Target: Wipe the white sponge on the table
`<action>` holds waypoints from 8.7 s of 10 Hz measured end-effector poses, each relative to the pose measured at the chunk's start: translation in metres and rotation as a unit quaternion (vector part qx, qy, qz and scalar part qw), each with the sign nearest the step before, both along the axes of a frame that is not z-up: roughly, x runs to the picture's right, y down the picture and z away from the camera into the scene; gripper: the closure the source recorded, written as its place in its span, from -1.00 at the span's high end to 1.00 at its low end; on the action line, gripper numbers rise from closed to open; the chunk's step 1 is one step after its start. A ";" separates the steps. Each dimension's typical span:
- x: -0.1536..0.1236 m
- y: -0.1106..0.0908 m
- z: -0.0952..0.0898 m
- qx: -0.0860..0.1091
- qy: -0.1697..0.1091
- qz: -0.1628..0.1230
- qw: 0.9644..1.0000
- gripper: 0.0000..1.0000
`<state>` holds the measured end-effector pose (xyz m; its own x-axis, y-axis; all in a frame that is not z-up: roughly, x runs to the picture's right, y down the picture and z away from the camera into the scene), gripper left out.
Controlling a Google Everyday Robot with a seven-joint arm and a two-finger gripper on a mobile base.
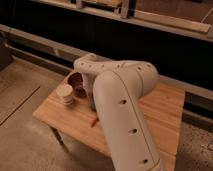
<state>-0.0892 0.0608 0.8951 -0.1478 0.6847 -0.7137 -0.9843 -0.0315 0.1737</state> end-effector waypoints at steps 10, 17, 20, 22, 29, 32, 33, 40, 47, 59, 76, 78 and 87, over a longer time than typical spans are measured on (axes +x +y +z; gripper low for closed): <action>-0.097 0.035 -0.026 -0.028 -0.074 0.042 0.996 -1.00; -0.018 0.077 -0.060 -0.053 0.013 0.042 0.998 -1.00; 0.023 0.081 -0.063 -0.058 0.058 0.034 0.996 -1.00; 0.043 0.077 -0.058 -0.060 0.078 0.031 0.995 -1.00; 0.100 0.026 -0.025 -0.031 0.104 0.034 0.994 -1.00; 0.095 -0.001 -0.015 -0.016 0.099 0.005 0.995 -1.00; 0.082 -0.006 -0.010 -0.011 0.090 -0.009 0.996 -1.00; 0.001 -0.009 0.004 -0.004 0.033 -0.045 0.998 -1.00; -0.065 -0.002 -0.007 0.002 -0.019 -0.063 0.998 -1.00; -0.109 0.062 -0.037 -0.060 -0.041 0.009 0.997 -1.00; 0.012 0.124 -0.082 -0.083 0.062 0.119 0.988 -1.00; 0.036 0.121 -0.083 -0.083 0.075 0.126 0.986 -1.00; 0.102 0.085 -0.049 -0.075 0.101 0.113 0.986 -1.00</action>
